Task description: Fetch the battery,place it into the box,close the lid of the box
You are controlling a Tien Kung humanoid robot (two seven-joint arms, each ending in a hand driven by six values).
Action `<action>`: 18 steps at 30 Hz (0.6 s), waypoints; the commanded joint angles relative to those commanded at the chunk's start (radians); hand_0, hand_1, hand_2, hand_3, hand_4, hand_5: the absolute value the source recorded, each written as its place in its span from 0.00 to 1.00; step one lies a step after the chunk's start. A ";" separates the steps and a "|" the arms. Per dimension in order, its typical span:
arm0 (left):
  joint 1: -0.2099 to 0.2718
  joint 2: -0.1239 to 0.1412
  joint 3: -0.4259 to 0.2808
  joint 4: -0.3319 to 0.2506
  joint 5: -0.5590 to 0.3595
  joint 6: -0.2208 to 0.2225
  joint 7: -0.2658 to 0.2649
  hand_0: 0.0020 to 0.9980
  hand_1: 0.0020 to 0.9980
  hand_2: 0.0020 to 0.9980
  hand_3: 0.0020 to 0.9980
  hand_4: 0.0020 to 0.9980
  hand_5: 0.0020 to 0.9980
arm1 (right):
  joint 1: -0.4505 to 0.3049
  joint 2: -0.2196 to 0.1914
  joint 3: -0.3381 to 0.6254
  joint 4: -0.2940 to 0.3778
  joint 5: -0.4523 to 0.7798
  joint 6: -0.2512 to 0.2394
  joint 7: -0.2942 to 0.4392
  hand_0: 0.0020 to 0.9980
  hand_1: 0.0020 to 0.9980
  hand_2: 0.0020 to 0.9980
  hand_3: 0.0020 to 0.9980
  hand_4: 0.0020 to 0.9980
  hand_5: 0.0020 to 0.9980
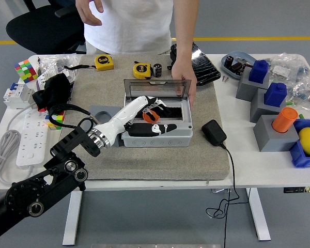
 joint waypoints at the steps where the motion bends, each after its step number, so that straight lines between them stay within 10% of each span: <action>1: -0.002 -0.005 0.002 0.007 0.001 0.000 -0.001 0.45 0.61 0.59 0.57 0.92 0.54 | 0.000 0.001 0.000 0.000 -0.001 0.000 0.000 0.58 0.63 0.66 0.57 0.97 0.47; 18: 0.031 0.034 -0.048 0.046 0.014 0.002 -0.012 0.45 0.61 0.59 0.57 0.91 0.54 | 0.000 -0.002 -0.003 0.005 -0.014 -0.002 0.001 0.58 0.62 0.66 0.57 0.97 0.47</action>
